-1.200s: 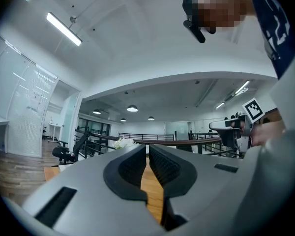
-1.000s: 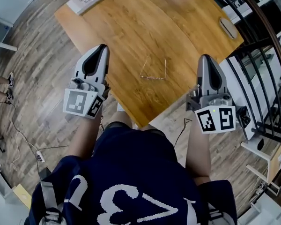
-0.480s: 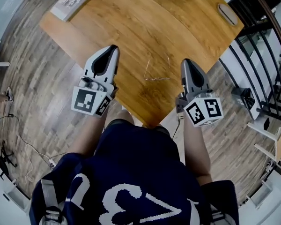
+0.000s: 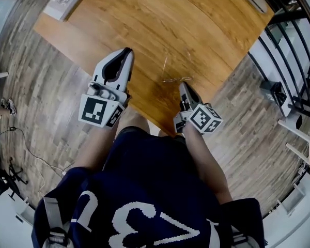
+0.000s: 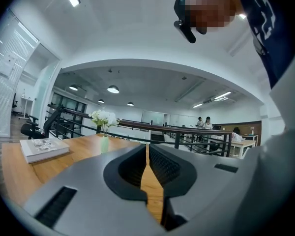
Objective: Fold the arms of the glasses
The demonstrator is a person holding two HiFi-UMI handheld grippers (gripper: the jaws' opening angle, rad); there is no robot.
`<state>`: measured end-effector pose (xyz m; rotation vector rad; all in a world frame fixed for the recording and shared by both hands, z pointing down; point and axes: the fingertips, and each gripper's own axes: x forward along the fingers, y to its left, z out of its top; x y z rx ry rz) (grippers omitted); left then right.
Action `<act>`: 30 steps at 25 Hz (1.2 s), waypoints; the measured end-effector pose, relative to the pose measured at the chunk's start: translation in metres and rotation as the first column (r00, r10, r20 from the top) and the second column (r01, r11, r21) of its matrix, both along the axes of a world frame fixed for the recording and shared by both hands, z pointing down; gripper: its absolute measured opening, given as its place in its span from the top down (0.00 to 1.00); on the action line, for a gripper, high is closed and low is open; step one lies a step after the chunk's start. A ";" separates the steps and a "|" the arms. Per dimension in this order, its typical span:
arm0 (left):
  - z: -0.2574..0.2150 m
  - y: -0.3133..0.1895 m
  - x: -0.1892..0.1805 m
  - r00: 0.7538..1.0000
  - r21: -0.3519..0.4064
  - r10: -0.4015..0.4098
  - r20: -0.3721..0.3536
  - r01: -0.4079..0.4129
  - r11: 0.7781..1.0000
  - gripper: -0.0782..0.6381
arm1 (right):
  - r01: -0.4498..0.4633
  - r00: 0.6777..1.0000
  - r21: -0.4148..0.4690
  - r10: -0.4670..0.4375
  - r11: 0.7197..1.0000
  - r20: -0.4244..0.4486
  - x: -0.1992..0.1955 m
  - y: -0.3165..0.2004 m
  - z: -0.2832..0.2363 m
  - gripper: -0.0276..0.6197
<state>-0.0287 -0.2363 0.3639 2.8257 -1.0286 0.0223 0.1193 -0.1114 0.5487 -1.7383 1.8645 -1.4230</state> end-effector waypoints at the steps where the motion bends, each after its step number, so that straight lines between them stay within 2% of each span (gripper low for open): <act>1: 0.001 0.000 0.000 1.000 -0.002 0.004 0.002 -0.004 1.000 0.85 | -0.029 0.998 -0.017 0.030 0.999 0.051 -0.002 0.003 0.006 0.91; 2: 0.003 0.000 0.001 1.000 -0.005 0.006 0.005 -0.006 1.000 0.85 | -0.059 0.992 -0.033 0.062 0.998 0.107 -0.004 0.005 0.012 0.89; 4: 0.005 0.000 0.001 1.000 -0.012 0.010 0.010 -0.010 1.000 0.85 | -0.111 0.965 -0.067 0.124 0.992 0.230 -0.006 0.006 0.022 0.77; 6: 0.007 0.002 0.002 1.000 -0.016 0.013 0.014 -0.013 1.000 0.85 | -0.161 0.929 -0.110 0.188 0.981 0.319 -0.005 0.007 0.031 0.75; 13: 0.014 0.006 -0.005 0.999 -0.029 -0.002 0.033 0.003 1.000 0.85 | -0.236 0.855 -0.153 0.280 0.960 0.438 -0.002 -0.009 0.042 0.75; 16: 0.015 0.005 -0.010 0.999 -0.032 -0.016 0.038 0.017 0.999 0.85 | -0.256 0.831 -0.157 0.300 0.954 0.468 -0.002 -0.012 0.043 0.81; 19: 0.013 0.006 -0.014 0.999 -0.031 -0.027 0.039 0.029 0.999 0.85 | -0.267 0.828 -0.151 0.307 0.952 0.470 0.001 -0.012 0.039 0.90; 21: 0.012 0.007 -0.014 0.999 -0.033 -0.031 0.036 0.032 0.999 0.85 | -0.268 0.828 -0.136 0.301 0.954 0.473 0.004 -0.012 0.036 0.90; 24: 0.011 0.009 -0.013 0.999 -0.034 -0.026 0.029 0.027 0.999 0.85 | -0.262 0.846 -0.101 0.279 0.960 0.454 0.010 -0.014 0.028 0.90; 30: 0.016 0.020 0.002 1.000 -0.081 0.029 0.011 -0.028 0.996 0.85 | -0.269 0.858 -0.057 0.266 0.961 0.439 0.024 -0.016 -0.004 0.90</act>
